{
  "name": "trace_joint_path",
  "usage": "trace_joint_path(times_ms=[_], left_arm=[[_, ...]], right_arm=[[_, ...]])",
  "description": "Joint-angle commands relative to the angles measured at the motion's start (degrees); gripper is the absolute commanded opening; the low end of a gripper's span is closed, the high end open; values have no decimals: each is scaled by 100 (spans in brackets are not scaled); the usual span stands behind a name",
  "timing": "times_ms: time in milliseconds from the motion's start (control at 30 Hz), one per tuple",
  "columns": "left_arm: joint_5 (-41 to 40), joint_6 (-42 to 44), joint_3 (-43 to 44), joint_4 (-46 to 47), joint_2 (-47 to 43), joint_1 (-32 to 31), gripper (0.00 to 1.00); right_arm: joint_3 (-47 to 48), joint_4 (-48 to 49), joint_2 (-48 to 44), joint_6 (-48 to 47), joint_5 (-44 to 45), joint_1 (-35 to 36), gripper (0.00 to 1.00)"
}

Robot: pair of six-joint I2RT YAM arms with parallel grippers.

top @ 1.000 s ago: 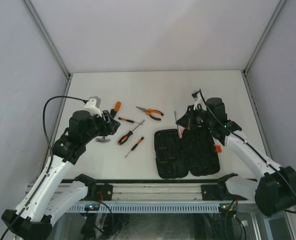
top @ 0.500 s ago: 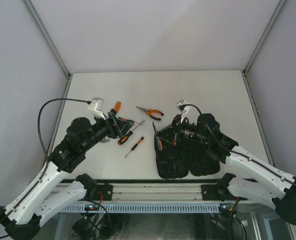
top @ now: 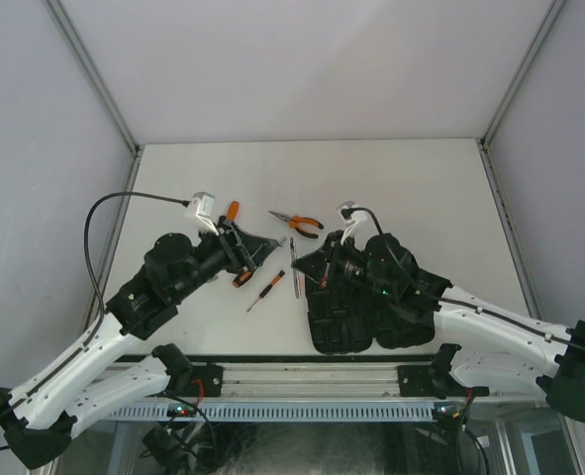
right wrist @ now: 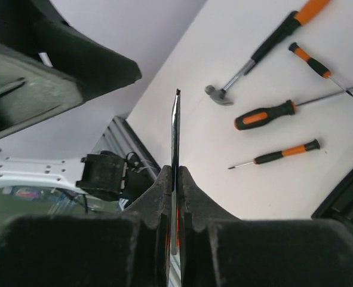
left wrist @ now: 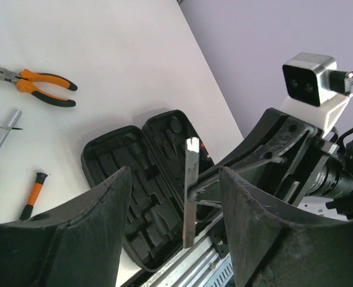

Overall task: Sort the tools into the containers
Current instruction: Adjust the utility knife.

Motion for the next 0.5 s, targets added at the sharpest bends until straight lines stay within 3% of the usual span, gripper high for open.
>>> trace_joint_path(times_ms=[0, 467], left_arm=[[-296, -196, 77, 303, 135, -221, 65], [-200, -361, -96, 648, 765, -493, 59]], right_arm=[[445, -294, 96, 57, 1010, 288, 0], [720, -202, 338, -162, 772, 451, 0]])
